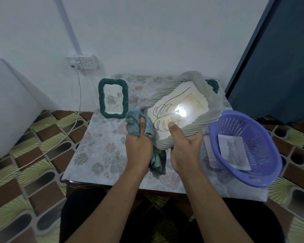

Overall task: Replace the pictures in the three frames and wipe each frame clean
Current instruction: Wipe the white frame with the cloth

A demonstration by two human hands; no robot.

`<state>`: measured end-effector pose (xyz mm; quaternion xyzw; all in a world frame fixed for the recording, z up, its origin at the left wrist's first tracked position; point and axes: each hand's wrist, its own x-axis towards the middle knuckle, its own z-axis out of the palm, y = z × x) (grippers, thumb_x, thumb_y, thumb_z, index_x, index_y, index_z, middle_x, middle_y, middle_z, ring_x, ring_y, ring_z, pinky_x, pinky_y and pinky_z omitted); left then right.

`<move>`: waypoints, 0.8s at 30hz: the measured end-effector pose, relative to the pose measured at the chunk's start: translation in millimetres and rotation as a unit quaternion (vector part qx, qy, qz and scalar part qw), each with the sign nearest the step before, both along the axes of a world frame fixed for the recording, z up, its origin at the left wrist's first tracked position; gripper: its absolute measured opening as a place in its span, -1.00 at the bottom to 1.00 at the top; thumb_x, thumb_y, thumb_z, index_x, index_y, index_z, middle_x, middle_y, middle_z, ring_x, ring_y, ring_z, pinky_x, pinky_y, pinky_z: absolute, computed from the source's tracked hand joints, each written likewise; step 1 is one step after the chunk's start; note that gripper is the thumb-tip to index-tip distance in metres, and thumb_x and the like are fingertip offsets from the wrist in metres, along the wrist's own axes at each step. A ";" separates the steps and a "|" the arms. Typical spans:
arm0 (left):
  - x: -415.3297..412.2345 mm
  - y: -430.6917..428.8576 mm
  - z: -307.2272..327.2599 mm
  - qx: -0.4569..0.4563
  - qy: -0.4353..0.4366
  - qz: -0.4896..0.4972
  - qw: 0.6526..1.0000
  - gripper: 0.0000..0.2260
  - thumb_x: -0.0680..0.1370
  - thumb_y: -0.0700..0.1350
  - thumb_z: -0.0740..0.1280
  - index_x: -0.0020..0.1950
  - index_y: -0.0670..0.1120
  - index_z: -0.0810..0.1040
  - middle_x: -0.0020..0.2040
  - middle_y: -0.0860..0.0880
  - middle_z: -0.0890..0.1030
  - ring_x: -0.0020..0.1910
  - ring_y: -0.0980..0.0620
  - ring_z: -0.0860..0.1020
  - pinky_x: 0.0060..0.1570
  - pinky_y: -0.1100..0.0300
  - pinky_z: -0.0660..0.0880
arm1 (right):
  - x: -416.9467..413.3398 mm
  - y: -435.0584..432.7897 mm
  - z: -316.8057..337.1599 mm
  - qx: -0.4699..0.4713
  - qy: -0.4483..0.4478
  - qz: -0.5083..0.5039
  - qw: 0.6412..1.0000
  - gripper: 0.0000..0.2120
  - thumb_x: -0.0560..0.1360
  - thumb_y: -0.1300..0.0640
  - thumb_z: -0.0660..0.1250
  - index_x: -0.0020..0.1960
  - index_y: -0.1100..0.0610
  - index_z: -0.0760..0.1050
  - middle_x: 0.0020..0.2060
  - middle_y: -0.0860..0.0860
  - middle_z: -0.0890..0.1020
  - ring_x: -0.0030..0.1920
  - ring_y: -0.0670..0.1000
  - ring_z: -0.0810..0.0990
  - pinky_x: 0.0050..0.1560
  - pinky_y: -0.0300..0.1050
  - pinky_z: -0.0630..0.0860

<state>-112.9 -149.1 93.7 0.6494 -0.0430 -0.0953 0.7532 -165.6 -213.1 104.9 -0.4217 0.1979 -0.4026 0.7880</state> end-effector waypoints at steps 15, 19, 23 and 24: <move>5.8 6.4 -4.7 -0.020 0.022 -0.046 0.998 -0.89 0.63 -0.08 0.30 -0.02 0.04 0.61 -0.12 0.17 0.71 -0.05 0.17 0.67 0.01 0.16 0.58 | 1.8 2.4 -5.1 0.013 0.011 -0.020 1.000 -0.66 0.49 0.45 0.38 0.07 0.04 0.53 -0.02 0.00 0.73 0.10 0.07 0.68 0.29 0.29 0.50; 11.4 2.8 -8.6 0.002 0.038 0.018 0.999 -0.84 0.62 0.04 0.30 -0.08 0.05 0.62 -0.12 0.10 0.71 -0.06 0.10 0.67 0.07 0.02 0.61 | 0.8 7.8 -7.2 0.008 0.013 -0.019 1.000 -0.62 0.50 0.47 0.35 0.09 0.01 0.55 0.04 0.01 0.72 0.14 0.07 0.67 0.30 0.24 0.50; 8.8 1.5 -11.2 -0.028 0.083 0.032 0.996 -0.82 0.64 0.04 0.28 -0.02 0.01 0.63 -0.07 0.01 0.72 -0.01 -0.01 0.68 0.06 -0.01 0.62 | 2.1 6.1 -11.4 -0.014 0.035 -0.017 0.999 -0.64 0.50 0.45 0.36 0.17 0.09 0.56 0.08 0.05 0.71 0.16 0.08 0.67 0.31 0.22 0.50; 7.0 1.6 -10.4 -0.042 0.088 0.016 0.995 -0.83 0.64 0.02 0.27 0.02 0.00 0.63 -0.05 0.01 0.72 0.02 -0.01 0.67 0.06 0.02 0.61 | 3.0 5.6 -12.1 -0.022 0.035 -0.020 0.999 -0.64 0.49 0.42 0.38 0.21 0.13 0.56 0.10 0.06 0.71 0.17 0.09 0.66 0.31 0.23 0.50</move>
